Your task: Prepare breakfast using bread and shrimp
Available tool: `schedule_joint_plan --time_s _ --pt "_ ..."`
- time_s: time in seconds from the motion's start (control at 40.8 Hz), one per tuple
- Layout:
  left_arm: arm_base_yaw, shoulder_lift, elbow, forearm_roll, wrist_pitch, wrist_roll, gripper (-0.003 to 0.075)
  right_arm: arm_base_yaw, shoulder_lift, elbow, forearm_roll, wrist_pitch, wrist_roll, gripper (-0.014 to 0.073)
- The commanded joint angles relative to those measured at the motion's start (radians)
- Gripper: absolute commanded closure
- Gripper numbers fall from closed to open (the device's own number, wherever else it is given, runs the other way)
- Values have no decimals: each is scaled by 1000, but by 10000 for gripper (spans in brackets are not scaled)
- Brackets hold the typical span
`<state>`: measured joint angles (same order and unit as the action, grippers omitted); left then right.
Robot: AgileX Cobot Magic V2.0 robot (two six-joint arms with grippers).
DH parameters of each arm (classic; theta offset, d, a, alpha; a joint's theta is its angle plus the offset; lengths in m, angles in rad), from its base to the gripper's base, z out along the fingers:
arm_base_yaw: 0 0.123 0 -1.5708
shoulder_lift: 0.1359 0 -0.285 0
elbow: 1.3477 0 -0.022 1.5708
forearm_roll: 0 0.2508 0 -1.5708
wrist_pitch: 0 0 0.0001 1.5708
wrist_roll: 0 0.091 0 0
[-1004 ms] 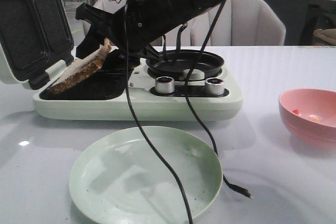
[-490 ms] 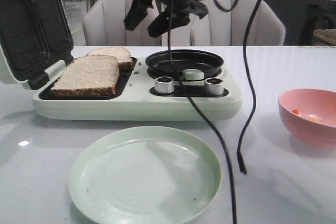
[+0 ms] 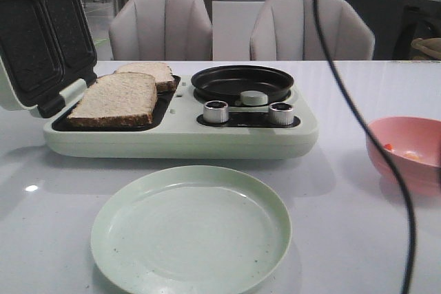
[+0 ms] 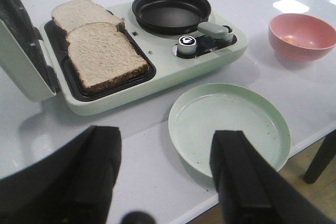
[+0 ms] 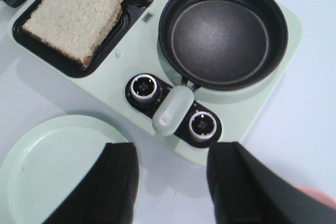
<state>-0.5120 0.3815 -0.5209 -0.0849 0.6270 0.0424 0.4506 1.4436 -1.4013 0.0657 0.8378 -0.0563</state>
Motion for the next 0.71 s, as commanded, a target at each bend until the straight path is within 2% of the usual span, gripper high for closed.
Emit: schedule_joint_plan --time_s 0.0,0.392,0.686 --pt "3 6 -28 -11 -78 -1 286 -1 -161 92 -29 -89 6 163" --pt "3 6 -28 -11 -78 -1 286 -1 -675 568 -41 -108 5 163" --pt "3 15 -40 41 -48 -1 286 -1 -854 719 -23 -108 5 163"
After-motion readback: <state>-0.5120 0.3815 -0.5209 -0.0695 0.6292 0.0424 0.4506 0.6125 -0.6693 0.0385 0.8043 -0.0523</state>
